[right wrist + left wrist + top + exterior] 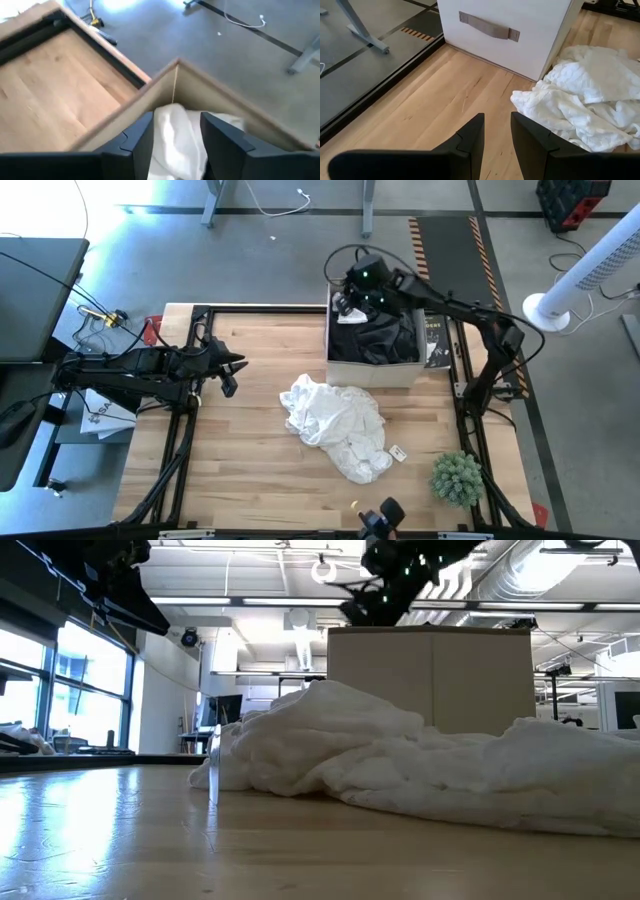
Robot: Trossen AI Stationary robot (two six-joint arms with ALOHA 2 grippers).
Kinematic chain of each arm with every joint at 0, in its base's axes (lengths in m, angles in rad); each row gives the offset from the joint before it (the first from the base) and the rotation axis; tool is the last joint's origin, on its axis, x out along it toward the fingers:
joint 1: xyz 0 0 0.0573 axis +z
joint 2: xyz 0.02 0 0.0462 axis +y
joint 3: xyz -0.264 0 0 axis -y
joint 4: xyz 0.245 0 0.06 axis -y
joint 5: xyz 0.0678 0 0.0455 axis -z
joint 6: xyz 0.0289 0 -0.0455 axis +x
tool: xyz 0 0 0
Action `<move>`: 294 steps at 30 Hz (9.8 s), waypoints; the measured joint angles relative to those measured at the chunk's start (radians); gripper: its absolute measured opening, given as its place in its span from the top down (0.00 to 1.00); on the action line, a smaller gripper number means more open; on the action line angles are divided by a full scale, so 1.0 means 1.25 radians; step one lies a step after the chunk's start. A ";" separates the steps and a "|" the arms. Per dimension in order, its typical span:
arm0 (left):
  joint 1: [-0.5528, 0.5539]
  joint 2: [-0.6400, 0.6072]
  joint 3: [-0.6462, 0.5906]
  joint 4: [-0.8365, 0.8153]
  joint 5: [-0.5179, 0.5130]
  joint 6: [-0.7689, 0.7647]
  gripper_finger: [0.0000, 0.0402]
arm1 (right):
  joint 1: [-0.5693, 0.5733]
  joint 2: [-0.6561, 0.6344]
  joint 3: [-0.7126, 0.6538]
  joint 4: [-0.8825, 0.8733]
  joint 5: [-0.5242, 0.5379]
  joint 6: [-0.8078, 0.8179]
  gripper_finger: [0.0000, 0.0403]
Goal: Sort clothes
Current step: Put the white sock into the laundry organizer, then put the white shirt into the laundry organizer
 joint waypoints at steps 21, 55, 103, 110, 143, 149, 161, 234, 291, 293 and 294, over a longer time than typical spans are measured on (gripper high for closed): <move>0.000 0.000 0.000 0.000 0.000 -0.004 0.77 | -0.001 0.198 -0.180 0.064 0.016 0.043 0.65; 0.000 0.000 0.000 -0.003 0.005 -0.013 0.77 | 0.869 -0.051 -0.345 -0.135 -0.007 0.566 0.65; 0.000 0.000 0.000 0.000 0.000 -0.013 0.77 | 0.302 -0.079 0.107 -0.755 0.776 0.336 0.97; 0.000 0.000 -0.001 -0.003 0.001 -0.013 0.77 | 0.031 -0.078 -0.181 -0.384 0.390 0.154 0.97; 0.000 0.000 -0.001 -0.003 0.002 -0.013 0.77 | 0.007 -0.075 0.026 -0.379 0.187 0.214 0.56; 0.000 0.000 -0.001 -0.004 0.002 -0.013 0.77 | -0.024 -0.063 -0.205 -0.093 0.153 0.245 0.59; 0.000 0.000 -0.001 -0.003 0.001 -0.013 0.77 | -0.061 -0.009 -0.441 0.134 0.106 0.272 0.63; 0.000 0.000 -0.001 -0.003 0.005 -0.020 0.77 | 0.709 0.152 -0.530 0.418 0.203 0.372 0.86; 0.000 0.002 -0.001 0.002 0.001 -0.020 0.77 | 0.085 -0.065 -0.484 0.251 -0.040 0.148 0.80; 0.000 0.002 -0.001 0.002 0.002 -0.020 0.77 | 0.085 -0.102 -0.440 0.192 -0.047 0.146 0.76; 0.000 0.002 -0.001 0.002 0.002 -0.020 0.77 | 0.085 -0.116 -0.418 0.162 -0.049 0.149 0.74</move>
